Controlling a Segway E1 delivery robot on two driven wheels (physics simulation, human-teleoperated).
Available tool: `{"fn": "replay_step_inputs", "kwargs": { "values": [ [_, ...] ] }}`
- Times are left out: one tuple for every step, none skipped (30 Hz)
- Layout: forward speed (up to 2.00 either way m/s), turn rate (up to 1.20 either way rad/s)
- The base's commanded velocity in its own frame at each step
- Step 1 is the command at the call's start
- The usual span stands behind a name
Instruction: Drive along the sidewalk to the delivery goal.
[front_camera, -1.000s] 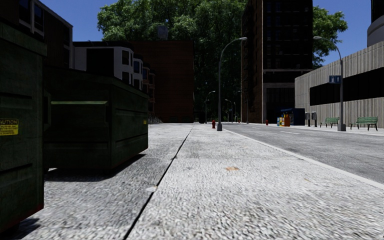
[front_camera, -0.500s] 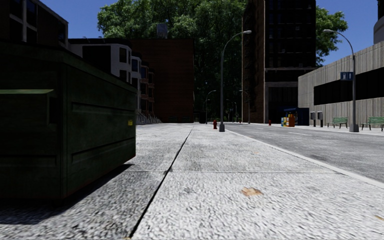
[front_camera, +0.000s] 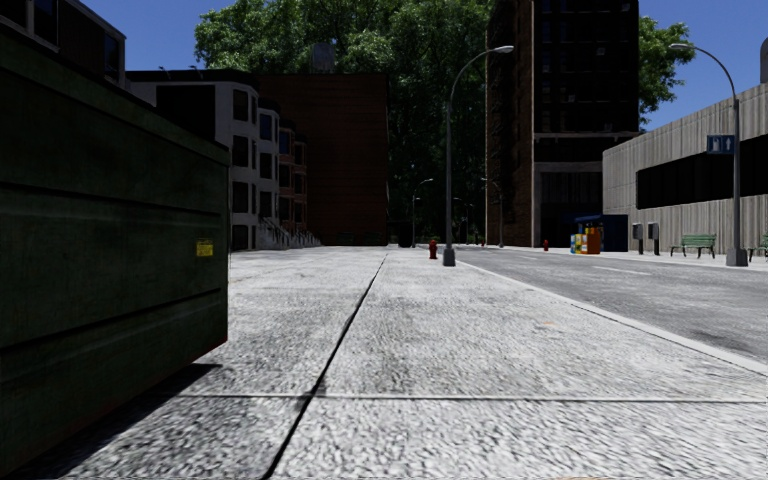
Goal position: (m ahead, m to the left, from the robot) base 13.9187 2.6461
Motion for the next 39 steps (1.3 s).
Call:
{"fn": "replay_step_inputs", "kwargs": {
  "values": [
    [2.0, 0.0],
    [2.0, 0.0],
    [2.0, 0.0],
    [2.0, 0.0],
    [2.0, 0.0],
    [2.0, 0.0],
    [2.0, 0.0],
    [2.0, 0.0],
    [2.0, 0.0],
    [2.0, 0.0],
    [2.0, 0.0],
    [2.0, 0.0],
    [2.0, 0.0],
    [2.0, 0.02],
    [2.0, 0.02],
    [2.0, 0.1],
    [2.0, 0.16],
    [2.0, 0.19],
    [2.0, 0.19],
    [2.0, 0.22],
    [2.0, 0.25],
    [2.0, 0.28],
    [2.0, 0.28],
    [2.0, 0.31],
    [2.0, 0.32],
    [2.0, 0.32],
    [2.0, 0.33],
    [2.0, 0.33],
    [2.0, 0.33],
    [2.0, 0.33],
    [2.0, 0.33],
    [2.0, 0.33],
    [2.0, 0.33],
    [2.0, 0.33],
    [2.0, 0.33],
    [2.0, 0.33],
    [2.0, 0.33],
    [2.0, 0.33],
    [2.0, 0.33]
  ]
}}
